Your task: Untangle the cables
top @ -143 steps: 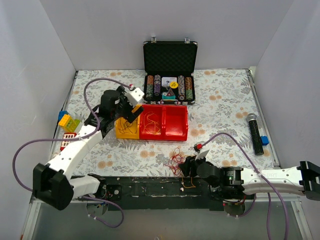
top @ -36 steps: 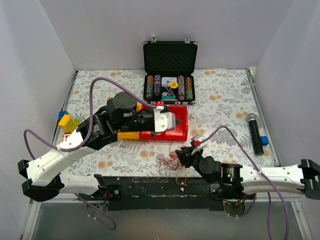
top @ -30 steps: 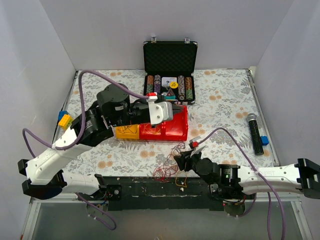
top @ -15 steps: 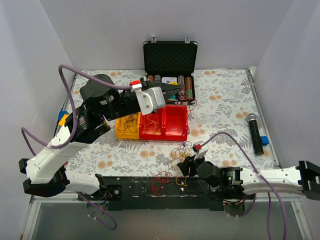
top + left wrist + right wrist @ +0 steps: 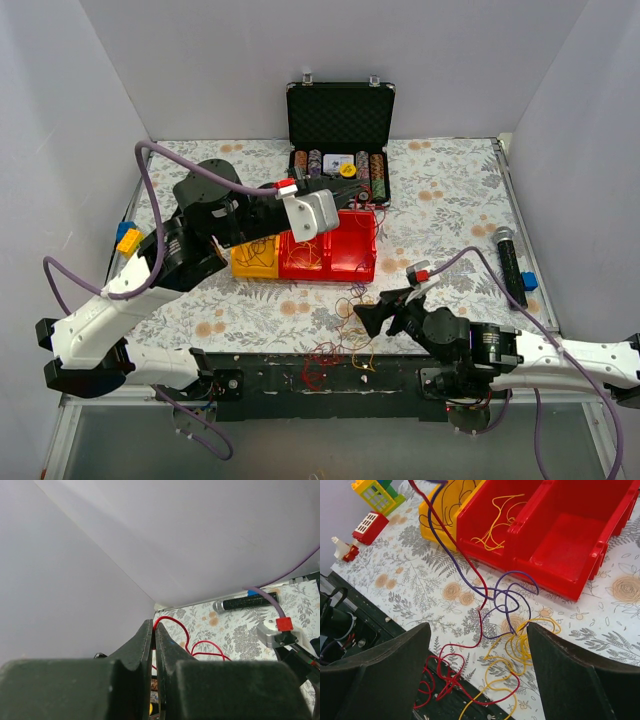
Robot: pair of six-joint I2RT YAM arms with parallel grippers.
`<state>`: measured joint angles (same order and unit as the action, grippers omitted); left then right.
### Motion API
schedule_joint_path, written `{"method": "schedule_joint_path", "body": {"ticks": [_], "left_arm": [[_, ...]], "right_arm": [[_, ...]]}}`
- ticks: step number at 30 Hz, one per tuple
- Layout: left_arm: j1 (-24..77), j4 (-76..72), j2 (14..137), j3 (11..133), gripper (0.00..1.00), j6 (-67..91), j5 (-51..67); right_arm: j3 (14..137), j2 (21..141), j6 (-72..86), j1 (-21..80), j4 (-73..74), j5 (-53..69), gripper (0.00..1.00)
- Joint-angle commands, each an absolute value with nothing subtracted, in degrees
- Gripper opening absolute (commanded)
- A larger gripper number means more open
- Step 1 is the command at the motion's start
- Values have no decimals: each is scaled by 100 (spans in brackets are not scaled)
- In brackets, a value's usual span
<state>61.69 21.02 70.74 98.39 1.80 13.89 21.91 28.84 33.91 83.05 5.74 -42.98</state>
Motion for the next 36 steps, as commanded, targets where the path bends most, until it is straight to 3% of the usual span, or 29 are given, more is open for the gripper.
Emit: {"method": "schedule_joint_path", "body": {"ticks": [1, 12, 21, 26, 32, 36], "left_arm": [[6196, 2056, 6908, 9844, 0, 26, 1283], [6196, 2206, 6812, 9475, 0, -132, 1424], [6196, 2303, 6706, 9378, 0, -106, 1555], [6196, 2303, 6794, 9579, 0, -44, 1608], [6196, 2399, 7013, 10203, 0, 369, 1643], [6196, 2470, 7163, 10713, 0, 483, 1626]], "right_arm": [[2706, 2944, 2779, 8358, 616, -4596, 87], [4156, 3682, 678, 8367, -737, -4561, 88], [4377, 3911, -526, 8367, -1537, -4825, 86], [4368, 4262, -756, 8367, -2170, -4851, 72], [4202, 4658, -616, 8315, -2566, -5071, 43], [3973, 4676, -326, 8244, -2584, -5115, 37]]}}
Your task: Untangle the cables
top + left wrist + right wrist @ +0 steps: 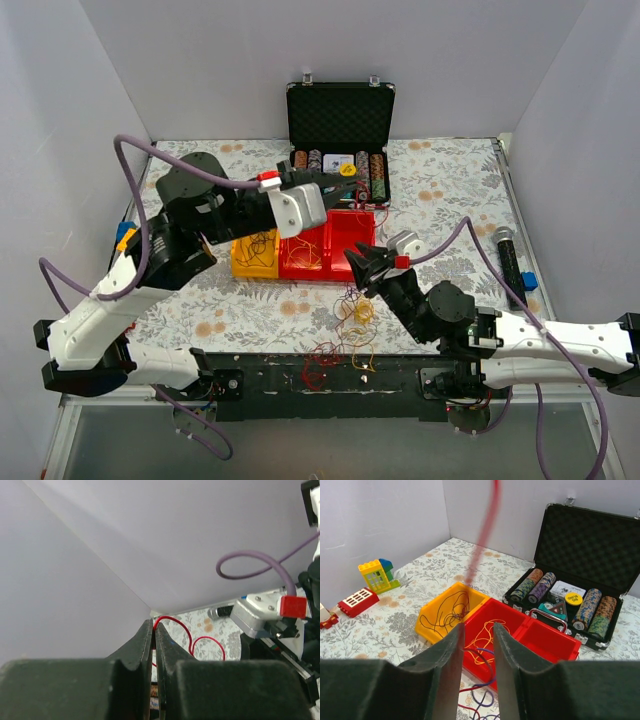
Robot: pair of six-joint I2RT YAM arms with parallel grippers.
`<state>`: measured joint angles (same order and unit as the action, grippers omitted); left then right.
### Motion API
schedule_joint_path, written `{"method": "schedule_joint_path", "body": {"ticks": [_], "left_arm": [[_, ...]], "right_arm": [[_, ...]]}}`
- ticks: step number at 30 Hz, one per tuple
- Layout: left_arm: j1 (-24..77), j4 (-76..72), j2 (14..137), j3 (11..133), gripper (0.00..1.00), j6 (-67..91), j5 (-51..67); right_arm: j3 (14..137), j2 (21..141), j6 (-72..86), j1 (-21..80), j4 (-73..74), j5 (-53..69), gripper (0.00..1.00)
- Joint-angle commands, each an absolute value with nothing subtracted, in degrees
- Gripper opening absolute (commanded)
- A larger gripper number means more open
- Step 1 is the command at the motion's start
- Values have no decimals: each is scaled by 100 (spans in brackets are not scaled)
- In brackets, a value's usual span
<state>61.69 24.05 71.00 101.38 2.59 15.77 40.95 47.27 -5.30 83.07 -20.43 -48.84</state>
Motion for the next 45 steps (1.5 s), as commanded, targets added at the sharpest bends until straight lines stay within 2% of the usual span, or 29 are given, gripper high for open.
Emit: {"method": "schedule_joint_path", "body": {"ticks": [1, 6, 14, 22, 33, 41, 45], "left_arm": [[6196, 2470, 7207, 10879, 0, 475, 1600], [6196, 1830, 7391, 11381, 0, 562, 1275], [6196, 1012, 7515, 11646, 0, 624, 967], [6196, -710, 7585, 11584, 0, 238, 344], [6196, -1774, 7760, 11689, 0, -351, 114], [6196, -2363, 8279, 12507, 0, -1027, 237], [6196, -2645, 8323, 12454, 0, -1370, 360]], "right_arm": [[3886, 4667, -160, 8235, -2540, -5098, 36], [3534, 4754, 771, 8227, -2066, -4887, 32], [2726, 5264, 2292, 8227, -1512, -4298, 33], [1899, 5756, 3365, 8227, -1529, -3982, 47], [1214, 6319, 4078, 8244, -2091, -3472, 50], [1353, 6741, 4456, 8648, -1776, -3796, 62], [1450, 6697, 4474, 8736, -1565, -3973, 64]]}}
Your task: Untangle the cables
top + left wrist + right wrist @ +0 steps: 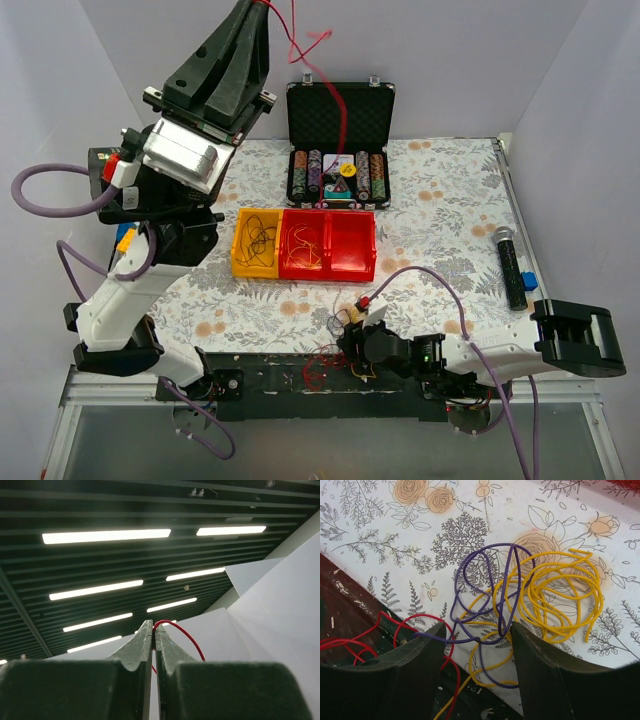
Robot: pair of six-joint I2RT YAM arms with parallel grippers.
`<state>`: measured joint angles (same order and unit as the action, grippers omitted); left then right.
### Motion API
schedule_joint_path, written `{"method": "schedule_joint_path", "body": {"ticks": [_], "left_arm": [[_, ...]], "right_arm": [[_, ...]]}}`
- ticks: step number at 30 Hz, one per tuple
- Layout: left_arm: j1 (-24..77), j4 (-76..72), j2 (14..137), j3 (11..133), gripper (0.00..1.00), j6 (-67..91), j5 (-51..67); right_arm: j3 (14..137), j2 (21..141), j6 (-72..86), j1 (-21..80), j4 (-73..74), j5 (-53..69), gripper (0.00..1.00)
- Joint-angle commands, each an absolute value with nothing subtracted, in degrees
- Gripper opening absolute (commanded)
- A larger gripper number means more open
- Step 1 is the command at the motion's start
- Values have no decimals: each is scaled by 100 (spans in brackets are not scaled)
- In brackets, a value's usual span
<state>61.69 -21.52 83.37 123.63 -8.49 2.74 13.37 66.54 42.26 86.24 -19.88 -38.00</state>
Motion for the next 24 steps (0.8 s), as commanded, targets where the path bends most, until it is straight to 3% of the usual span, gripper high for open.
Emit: {"method": "schedule_joint_path", "body": {"ticks": [1, 8, 15, 24], "left_arm": [[6196, -2802, 8349, 12402, 0, -1493, 404], [6196, -2980, 8825, 13184, 0, -2145, 299], [6196, -3050, 8174, 11648, 0, -1952, 273], [6196, -3208, 7980, 10723, 0, -1706, -104]], "right_arm": [[1459, 6662, 4474, 8745, -1547, -3981, 64], [1468, 6118, 4421, 8947, -1222, -4280, 65], [1485, 5415, 4087, 8956, -1099, -4307, 57], [1249, 4615, 4122, 8956, -897, -4192, 43]]}}
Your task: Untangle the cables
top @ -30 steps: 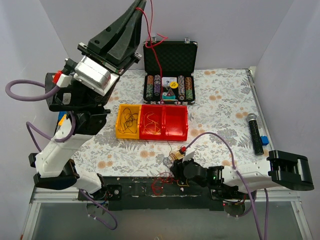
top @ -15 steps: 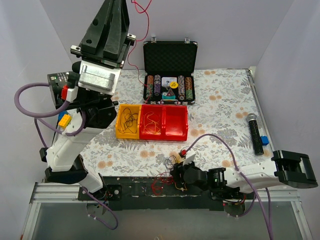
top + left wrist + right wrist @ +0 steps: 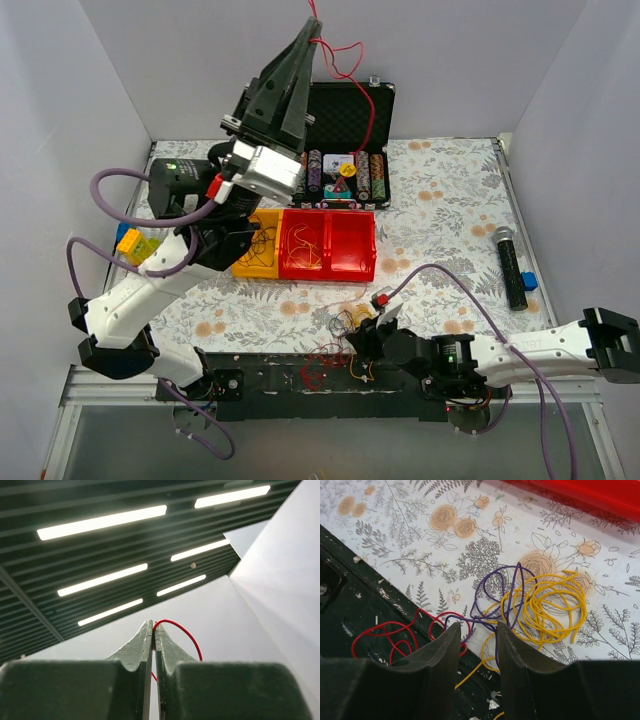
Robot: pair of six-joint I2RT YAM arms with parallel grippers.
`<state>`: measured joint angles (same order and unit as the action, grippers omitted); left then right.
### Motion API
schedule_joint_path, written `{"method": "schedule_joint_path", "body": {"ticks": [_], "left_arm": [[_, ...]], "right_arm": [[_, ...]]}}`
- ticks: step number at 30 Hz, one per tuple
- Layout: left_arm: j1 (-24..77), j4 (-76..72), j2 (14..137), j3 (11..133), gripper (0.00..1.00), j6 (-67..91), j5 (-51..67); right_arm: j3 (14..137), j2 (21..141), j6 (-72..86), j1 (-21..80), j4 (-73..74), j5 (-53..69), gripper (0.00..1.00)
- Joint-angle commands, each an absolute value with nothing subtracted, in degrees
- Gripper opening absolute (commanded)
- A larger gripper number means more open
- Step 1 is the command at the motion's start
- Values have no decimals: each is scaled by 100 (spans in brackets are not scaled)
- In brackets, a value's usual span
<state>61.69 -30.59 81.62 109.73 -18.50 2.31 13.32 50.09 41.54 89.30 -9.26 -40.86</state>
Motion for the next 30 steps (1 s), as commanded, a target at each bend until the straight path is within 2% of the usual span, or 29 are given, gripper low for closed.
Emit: {"method": "schedule_joint_path", "body": {"ticks": [1, 5, 11, 23, 30], "left_arm": [[6196, -3217, 7989, 10662, 0, -1696, -132], [6196, -3287, 7972, 10310, 0, -1626, -246], [6196, -3489, 8103, 9976, 0, -1617, -483], [6082, -3744, 8437, 9677, 0, -1784, -852], [5696, -3964, 8622, 9317, 0, -1679, -853]], "right_arm": [[1205, 4510, 4122, 8956, -879, -4192, 41], [1020, 4088, 4341, 8956, -625, -4271, 37], [905, 3683, 4482, 8956, -335, -4394, 37], [905, 3700, 4658, 8956, -132, -4438, 39], [984, 3621, 4685, 8956, -9, -4500, 41]]}}
